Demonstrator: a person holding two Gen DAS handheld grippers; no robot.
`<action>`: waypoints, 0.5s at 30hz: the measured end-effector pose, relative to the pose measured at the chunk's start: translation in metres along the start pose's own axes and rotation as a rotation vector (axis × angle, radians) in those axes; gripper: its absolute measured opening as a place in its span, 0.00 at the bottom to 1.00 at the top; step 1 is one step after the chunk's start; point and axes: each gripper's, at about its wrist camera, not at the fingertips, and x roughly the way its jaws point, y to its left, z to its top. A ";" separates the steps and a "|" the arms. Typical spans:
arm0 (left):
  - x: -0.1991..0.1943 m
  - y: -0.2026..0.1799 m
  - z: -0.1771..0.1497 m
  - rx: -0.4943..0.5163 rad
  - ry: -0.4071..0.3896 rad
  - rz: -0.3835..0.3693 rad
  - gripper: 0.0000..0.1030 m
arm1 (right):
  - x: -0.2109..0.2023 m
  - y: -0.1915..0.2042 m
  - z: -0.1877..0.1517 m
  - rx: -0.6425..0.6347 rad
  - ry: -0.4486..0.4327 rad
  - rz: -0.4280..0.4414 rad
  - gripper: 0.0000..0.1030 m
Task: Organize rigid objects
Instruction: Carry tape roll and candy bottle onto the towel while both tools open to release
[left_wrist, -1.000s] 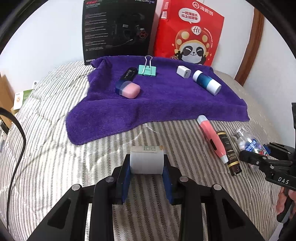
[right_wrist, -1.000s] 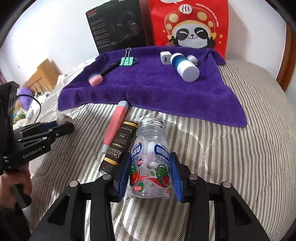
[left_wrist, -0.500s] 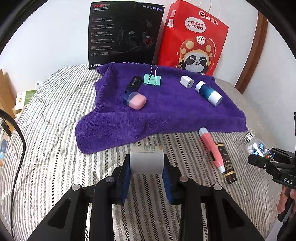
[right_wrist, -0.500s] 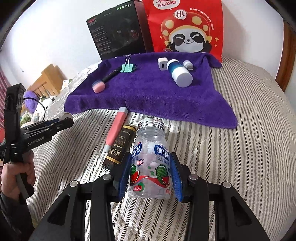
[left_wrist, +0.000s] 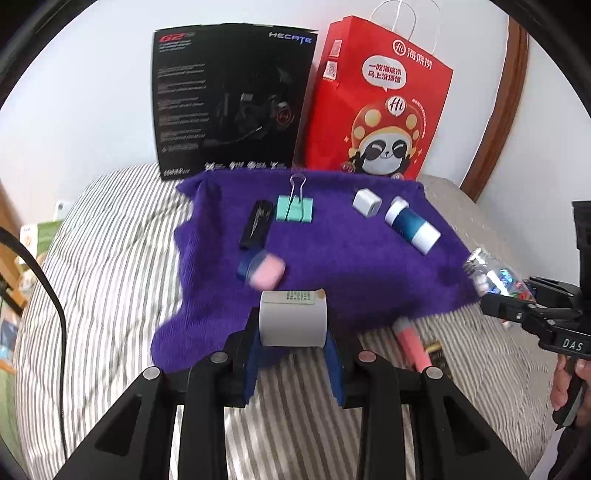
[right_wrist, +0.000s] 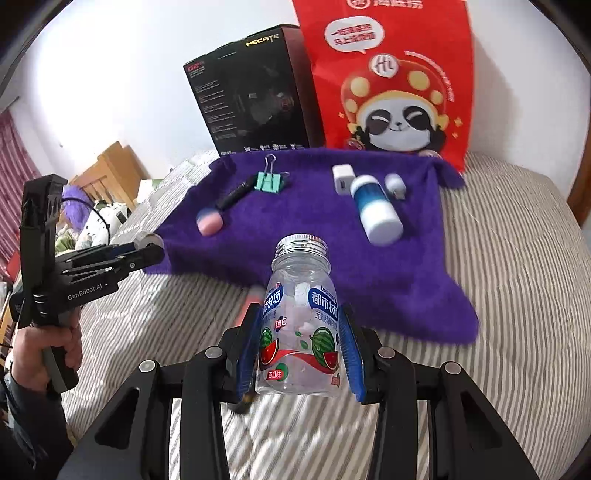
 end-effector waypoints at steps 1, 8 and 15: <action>0.003 -0.001 0.004 0.004 0.002 -0.007 0.28 | 0.003 0.000 0.006 0.001 -0.001 0.008 0.40; 0.036 -0.007 0.037 0.029 0.021 -0.055 0.28 | 0.043 -0.009 0.045 0.003 0.032 0.038 0.40; 0.087 -0.013 0.061 0.079 0.083 -0.059 0.28 | 0.085 -0.016 0.069 -0.035 0.098 0.011 0.40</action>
